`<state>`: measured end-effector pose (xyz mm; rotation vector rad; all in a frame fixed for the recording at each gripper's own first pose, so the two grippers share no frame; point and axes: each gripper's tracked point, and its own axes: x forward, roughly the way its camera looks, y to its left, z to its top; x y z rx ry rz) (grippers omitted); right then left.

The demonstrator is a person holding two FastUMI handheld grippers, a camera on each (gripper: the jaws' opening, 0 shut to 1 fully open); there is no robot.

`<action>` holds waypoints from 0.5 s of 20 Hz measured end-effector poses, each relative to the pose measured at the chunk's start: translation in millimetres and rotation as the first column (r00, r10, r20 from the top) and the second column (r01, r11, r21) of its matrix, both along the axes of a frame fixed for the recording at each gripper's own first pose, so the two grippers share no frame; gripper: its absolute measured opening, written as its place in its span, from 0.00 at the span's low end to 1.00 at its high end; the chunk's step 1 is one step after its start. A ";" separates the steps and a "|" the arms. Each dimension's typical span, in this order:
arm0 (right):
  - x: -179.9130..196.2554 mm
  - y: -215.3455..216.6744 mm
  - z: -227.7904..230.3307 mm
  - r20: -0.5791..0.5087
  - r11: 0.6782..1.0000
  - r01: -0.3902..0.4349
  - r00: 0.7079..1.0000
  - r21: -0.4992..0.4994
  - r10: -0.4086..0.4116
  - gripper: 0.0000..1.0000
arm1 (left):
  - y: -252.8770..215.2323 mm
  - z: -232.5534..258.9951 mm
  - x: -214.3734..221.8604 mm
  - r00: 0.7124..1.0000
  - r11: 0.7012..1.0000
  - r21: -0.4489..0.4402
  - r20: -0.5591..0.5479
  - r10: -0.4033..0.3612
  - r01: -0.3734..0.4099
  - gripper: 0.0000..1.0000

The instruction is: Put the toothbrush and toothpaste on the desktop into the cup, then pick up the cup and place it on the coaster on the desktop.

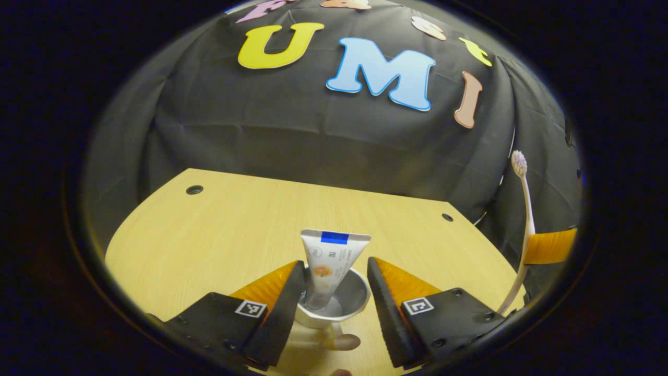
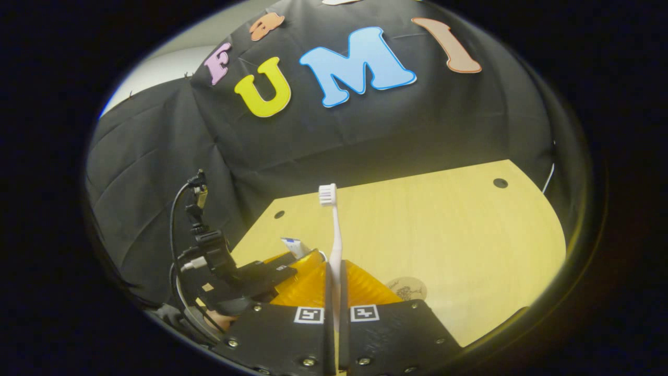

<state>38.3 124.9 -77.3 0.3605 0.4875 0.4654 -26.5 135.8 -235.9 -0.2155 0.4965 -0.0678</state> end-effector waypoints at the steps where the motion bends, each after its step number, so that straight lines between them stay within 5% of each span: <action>1: 1.9 1.8 1.8 0.006 1.000 -0.002 1.000 0.003 0.002 0.04 | -0.6 2.2 -2.8 1.000 1.000 -0.001 -0.002 -0.002 0.002 0.82; 10: 45.2 41.6 25.1 0.123 0.997 -0.046 0.992 0.069 0.038 0.04 | 8.5 11.7 -41.6 0.999 1.000 0.014 -0.054 -0.003 0.004 0.84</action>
